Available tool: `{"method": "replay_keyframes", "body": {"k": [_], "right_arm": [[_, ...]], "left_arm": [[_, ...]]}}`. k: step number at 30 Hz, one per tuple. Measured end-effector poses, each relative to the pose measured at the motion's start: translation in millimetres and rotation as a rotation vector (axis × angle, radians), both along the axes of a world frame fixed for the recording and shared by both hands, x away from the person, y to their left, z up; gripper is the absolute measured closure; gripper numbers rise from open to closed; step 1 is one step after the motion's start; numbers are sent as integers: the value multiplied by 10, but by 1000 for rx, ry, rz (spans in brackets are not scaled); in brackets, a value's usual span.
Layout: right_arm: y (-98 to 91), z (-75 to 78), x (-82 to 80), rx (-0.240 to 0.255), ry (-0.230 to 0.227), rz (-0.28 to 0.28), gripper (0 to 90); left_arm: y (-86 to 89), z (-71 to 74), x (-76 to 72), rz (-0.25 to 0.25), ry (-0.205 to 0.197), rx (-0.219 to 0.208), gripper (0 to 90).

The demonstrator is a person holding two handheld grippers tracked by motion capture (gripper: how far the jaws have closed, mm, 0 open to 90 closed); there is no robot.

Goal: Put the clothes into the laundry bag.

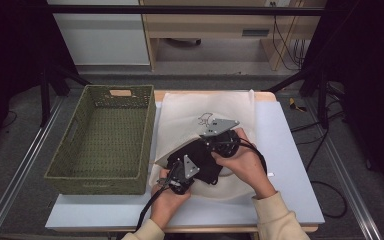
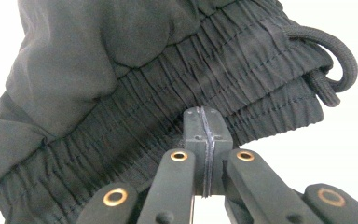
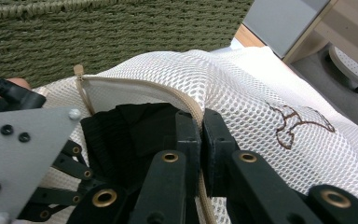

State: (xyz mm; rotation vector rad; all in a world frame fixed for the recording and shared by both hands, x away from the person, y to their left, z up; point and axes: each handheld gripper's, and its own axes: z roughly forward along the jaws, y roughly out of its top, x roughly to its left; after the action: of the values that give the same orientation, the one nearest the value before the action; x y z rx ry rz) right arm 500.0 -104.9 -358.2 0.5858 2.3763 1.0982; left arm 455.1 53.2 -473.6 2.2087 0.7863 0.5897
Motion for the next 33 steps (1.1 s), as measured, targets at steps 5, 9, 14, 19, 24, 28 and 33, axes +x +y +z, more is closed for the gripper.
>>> {"method": "replay_keyframes", "body": {"k": [5, 9, 14, 19, 24, 28, 33], "right_arm": [[0, 4, -3, 2, 1, -1, 869], [0, 2, 4, 4, 6, 0, 870], [12, -2, 12, 4, 12, 4, 869], [-3, 18, 29, 10, 13, 7, 869], [-41, 52, 49, 30, 23, 1, 869], [-65, 57, 70, 42, 35, 0, 869], [-81, 35, 140, 47, 54, 0, 869]], "left_arm": [[-39, -6, 51, 2, -8, 4, 899], [-59, -9, 73, 2, -15, 5, 899], [-73, -15, 89, 3, -22, 7, 899], [-97, -20, 118, 2, -37, 12, 899], [-122, -32, 118, 7, -47, 16, 899], [-123, -34, 120, 6, -50, 17, 899], [-119, -32, 122, 1, -53, 24, 899]]}}
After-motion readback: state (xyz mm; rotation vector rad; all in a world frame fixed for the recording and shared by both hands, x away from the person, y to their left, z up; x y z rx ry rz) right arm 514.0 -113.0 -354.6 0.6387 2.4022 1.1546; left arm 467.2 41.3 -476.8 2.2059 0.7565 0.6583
